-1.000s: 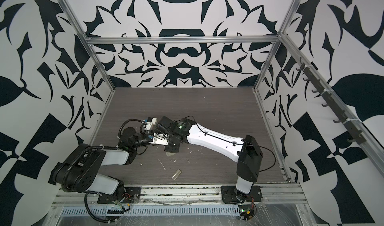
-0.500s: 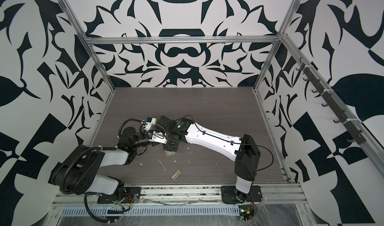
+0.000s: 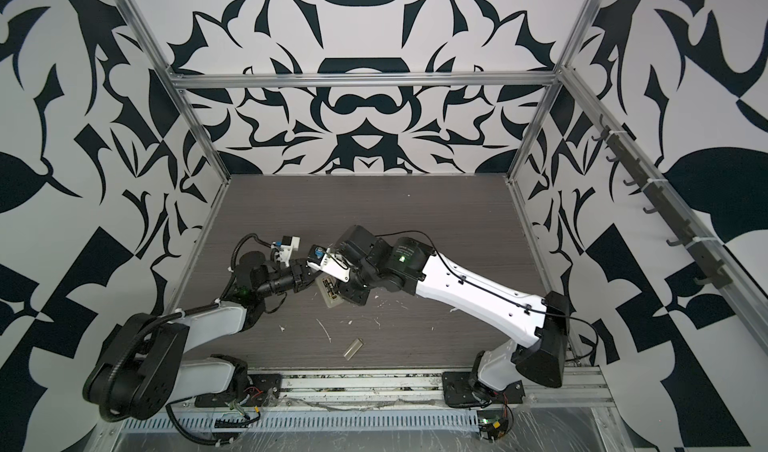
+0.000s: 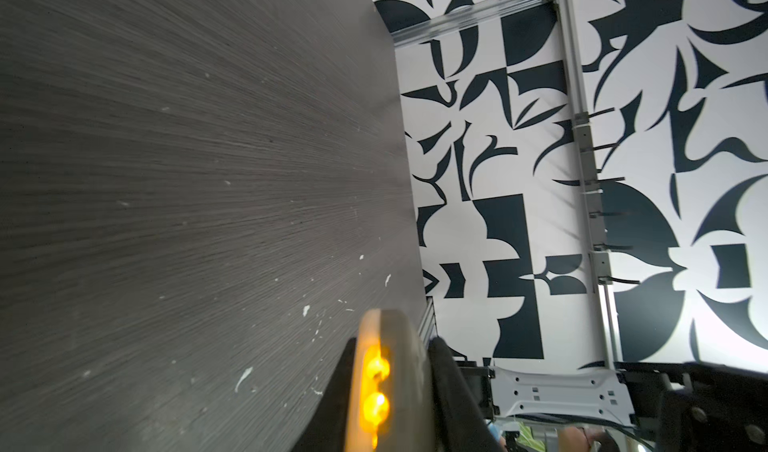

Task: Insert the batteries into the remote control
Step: 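Lift the right gripper away from the remote toward the robot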

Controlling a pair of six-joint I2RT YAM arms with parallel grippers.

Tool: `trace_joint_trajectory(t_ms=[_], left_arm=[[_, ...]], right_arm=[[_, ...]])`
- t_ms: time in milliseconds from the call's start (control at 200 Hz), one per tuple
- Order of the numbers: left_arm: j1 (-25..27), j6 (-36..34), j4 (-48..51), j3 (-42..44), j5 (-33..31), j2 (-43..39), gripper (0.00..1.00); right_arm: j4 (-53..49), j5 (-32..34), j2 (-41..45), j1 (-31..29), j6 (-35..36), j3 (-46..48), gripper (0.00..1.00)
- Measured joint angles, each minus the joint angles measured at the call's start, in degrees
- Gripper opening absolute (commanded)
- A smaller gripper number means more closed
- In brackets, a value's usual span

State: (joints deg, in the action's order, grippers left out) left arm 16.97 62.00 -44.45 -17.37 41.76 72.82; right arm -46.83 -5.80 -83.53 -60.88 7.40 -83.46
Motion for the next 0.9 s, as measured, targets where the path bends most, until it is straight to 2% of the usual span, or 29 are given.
trace_joint_trajectory(t_ms=[190,460,625,900], left_arm=[[-1.3,-5.7,11.2,-0.4,-4.8,-7.4,0.0],[-4.2,-11.6,23.5,-0.4,-11.9,-14.9,0.0],[-4.9,-14.1,27.8,-0.2,-15.6,-17.9,0.0],[-5.0,-17.4,31.0,1.1,-18.5,-24.3,0.0]], right_arm=[[1.8,-0.5,-0.9,0.0,-14.0,6.4,0.38],[3.0,-0.6,-3.6,0.0,-33.4,10.0,0.49],[3.0,-0.4,-5.0,0.0,-44.7,12.4,0.57],[1.7,0.4,-7.3,0.1,-63.8,15.1,0.57]])
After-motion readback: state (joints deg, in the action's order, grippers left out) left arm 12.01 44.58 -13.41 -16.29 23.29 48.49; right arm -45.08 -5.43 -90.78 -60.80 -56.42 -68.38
